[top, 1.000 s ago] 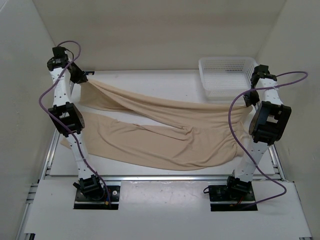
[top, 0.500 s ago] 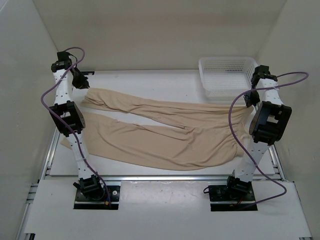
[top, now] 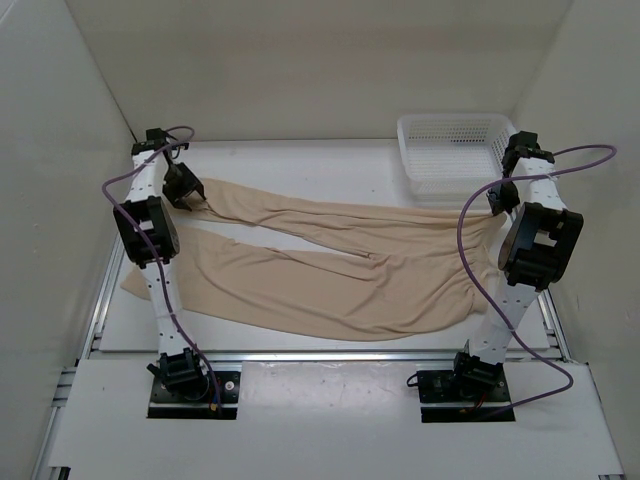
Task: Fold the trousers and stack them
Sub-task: Flatten the trousers out
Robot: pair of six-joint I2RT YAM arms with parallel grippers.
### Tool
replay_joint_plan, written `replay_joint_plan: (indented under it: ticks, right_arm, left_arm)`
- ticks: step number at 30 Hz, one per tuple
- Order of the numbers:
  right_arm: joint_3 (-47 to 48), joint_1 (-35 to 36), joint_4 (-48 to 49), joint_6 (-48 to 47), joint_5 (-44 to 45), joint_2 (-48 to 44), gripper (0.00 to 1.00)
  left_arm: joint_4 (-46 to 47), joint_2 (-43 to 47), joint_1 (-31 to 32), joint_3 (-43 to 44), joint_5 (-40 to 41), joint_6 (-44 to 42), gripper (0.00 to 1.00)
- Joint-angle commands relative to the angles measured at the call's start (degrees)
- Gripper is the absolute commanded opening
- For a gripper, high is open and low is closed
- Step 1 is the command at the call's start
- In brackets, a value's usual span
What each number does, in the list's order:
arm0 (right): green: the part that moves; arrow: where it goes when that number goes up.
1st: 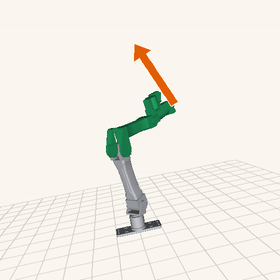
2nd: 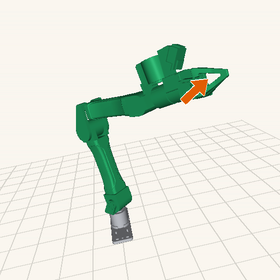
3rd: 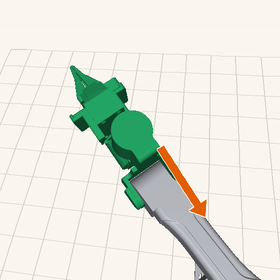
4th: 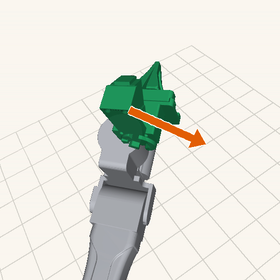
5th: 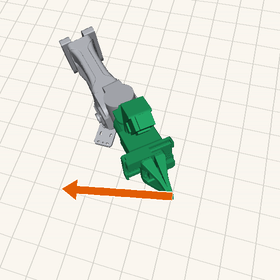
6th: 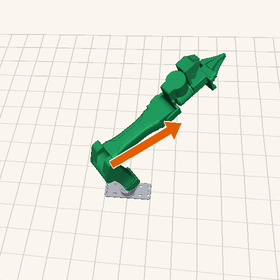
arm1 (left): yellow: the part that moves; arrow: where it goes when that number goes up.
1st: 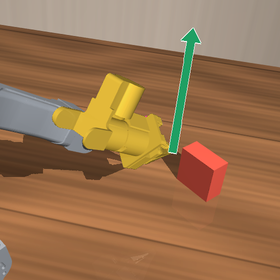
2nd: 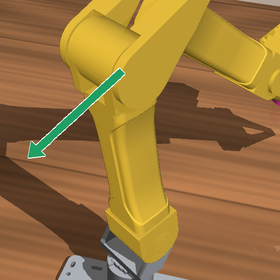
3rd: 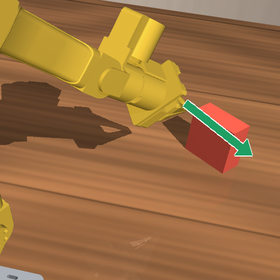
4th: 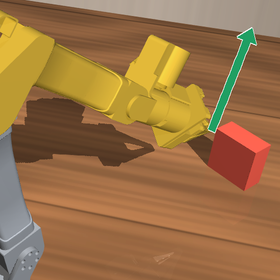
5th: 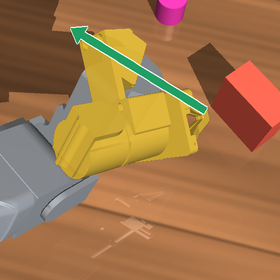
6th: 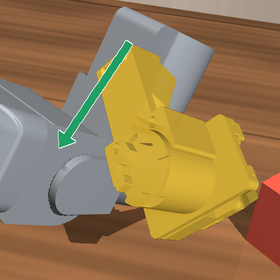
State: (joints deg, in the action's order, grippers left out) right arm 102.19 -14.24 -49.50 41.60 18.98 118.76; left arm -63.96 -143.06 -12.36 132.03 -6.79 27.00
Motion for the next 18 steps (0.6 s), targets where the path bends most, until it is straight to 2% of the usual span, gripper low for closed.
replay_joint_plan:
  ticks: [1,4,7,8,13,18]
  right_arm:
    - [-0.7,-0.4,0.1,0.1,0.3,-3.1,0.00]
    - [-0.7,-0.4,0.1,0.1,0.3,-3.1,0.00]
    - [-1.2,-0.4,0.1,0.1,0.3,-3.1,0.00]
    - [-1.2,-0.4,0.1,0.1,0.3,-3.6,0.00]
    - [-1.2,-0.4,0.1,0.1,0.8,-3.6,0.00]
    - [-1.2,-0.4,0.1,0.1,0.8,-3.6,0.00]
  left_arm:
    - [0.9,0.4,1.1,1.7,1.1,0.2,0.61]
    - [0.9,-0.9,1.6,2.3,1.6,0.8,0.50]
    - [0.3,-1.5,1.6,4.2,1.6,0.8,0.26]
    - [0.3,-1.5,1.6,4.2,1.6,0.8,0.11]
    - [-0.2,1.7,1.6,5.3,2.1,0.8,0.11]
    - [-2.2,3.5,1.1,12.7,0.8,0.8,0.11]
